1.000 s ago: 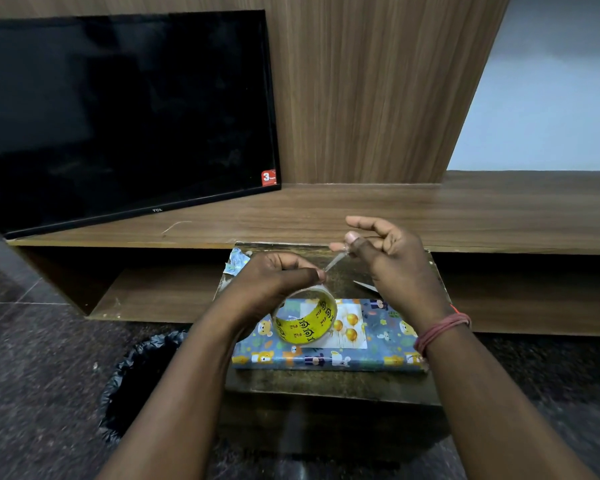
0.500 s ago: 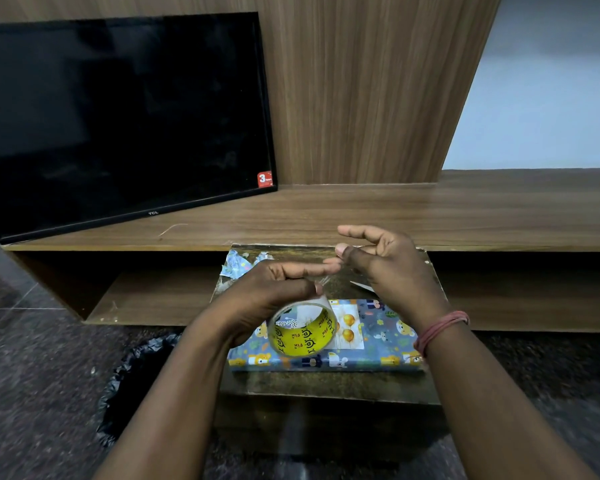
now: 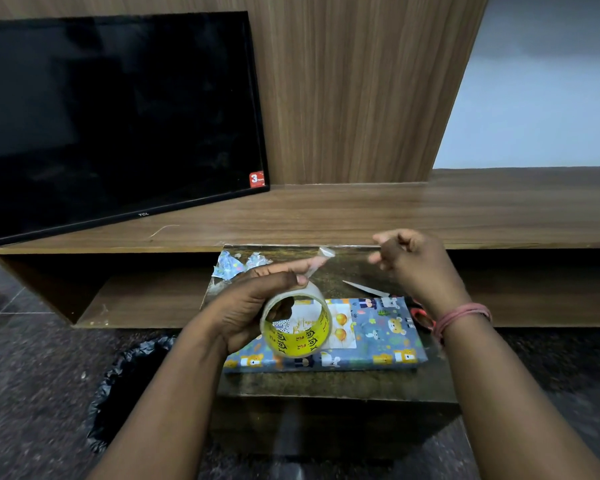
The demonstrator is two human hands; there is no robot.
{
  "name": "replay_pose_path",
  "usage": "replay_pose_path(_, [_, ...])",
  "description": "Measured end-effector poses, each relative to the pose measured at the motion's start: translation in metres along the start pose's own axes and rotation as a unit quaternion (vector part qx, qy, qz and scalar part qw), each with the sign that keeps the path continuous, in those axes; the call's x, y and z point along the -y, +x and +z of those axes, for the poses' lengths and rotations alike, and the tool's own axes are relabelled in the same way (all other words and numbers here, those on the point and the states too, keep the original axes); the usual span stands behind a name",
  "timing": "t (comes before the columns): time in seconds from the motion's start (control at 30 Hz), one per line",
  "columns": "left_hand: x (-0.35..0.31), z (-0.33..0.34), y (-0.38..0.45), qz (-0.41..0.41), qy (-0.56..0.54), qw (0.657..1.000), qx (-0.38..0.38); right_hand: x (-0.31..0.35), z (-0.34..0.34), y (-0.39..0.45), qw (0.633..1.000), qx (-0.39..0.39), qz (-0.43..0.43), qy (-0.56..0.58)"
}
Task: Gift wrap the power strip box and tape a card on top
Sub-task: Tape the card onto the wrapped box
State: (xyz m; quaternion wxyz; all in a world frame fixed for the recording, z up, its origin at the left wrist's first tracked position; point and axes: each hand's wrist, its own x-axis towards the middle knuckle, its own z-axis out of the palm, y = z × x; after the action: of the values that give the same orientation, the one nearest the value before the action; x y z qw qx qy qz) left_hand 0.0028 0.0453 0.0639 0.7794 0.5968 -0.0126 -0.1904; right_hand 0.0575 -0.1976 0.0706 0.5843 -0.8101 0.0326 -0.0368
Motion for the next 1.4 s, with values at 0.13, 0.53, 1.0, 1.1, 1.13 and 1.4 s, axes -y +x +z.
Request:
replay_pose_path(0.13, [-0.001, 0.006, 0.0, -0.006, -0.015, 0.999, -0.03, -0.047, -0.031, 0.013, 0.942, -0.012, 0.107, -0.317])
replay_pose_path(0.53, [-0.005, 0.017, -0.003, -0.018, -0.049, 0.998, -0.042, -0.065, -0.03, 0.011, 0.905, 0.035, 0.163, -0.392])
replay_pose_path(1.0, [-0.003, 0.0, -0.001, 0.008, -0.005, 1.0, -0.005, -0.036, -0.04, 0.017, 0.941, -0.032, 0.141, -0.305])
replay_pose_path(1.1, [-0.001, -0.01, 0.003, 0.018, 0.007, 1.0, -0.022, -0.015, -0.027, 0.007, 0.986, 0.078, 0.084, -0.121])
replay_pose_path(1.13, [0.0, -0.013, 0.005, 0.017, 0.005, 0.999, -0.03, -0.01, -0.019, 0.001, 0.987, 0.125, 0.069, -0.069])
replay_pose_path(1.4, [0.003, -0.02, 0.015, 0.019, 0.0, 0.999, -0.047, -0.004, 0.038, -0.012, 0.965, 0.252, 0.065, 0.019])
